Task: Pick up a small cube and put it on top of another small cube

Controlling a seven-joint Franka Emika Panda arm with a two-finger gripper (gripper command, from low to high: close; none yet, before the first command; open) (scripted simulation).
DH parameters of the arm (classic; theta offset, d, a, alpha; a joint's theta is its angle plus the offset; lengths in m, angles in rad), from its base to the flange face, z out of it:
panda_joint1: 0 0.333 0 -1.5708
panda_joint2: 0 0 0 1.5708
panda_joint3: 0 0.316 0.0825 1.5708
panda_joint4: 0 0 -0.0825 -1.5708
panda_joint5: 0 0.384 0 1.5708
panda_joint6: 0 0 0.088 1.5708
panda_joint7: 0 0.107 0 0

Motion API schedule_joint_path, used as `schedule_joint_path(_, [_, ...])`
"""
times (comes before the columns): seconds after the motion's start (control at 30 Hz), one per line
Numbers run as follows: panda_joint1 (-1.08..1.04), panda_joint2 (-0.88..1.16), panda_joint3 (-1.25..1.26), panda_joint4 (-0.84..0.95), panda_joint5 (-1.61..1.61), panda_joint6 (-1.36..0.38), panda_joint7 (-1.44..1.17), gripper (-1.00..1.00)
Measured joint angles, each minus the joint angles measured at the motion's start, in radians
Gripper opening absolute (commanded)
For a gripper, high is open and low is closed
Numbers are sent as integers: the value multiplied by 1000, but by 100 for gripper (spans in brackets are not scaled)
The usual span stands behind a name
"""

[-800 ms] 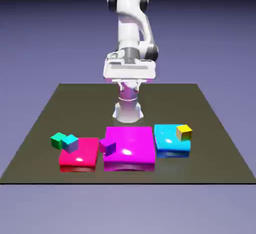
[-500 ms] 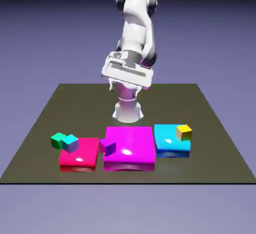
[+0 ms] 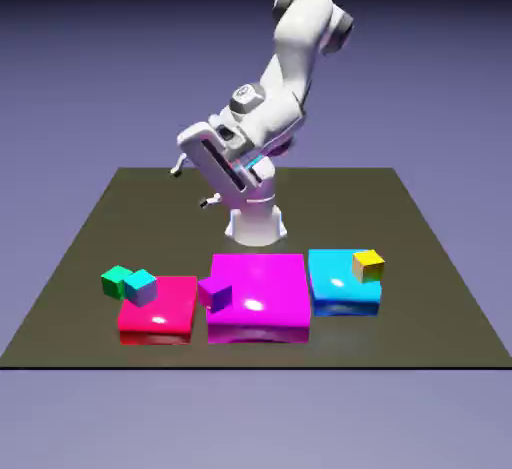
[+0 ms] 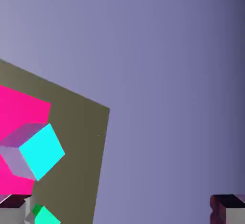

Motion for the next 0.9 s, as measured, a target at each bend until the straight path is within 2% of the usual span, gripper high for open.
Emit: schedule_joint_path(0.9, [-979, -193, 820, -18, -1013, -582, 320, 0])
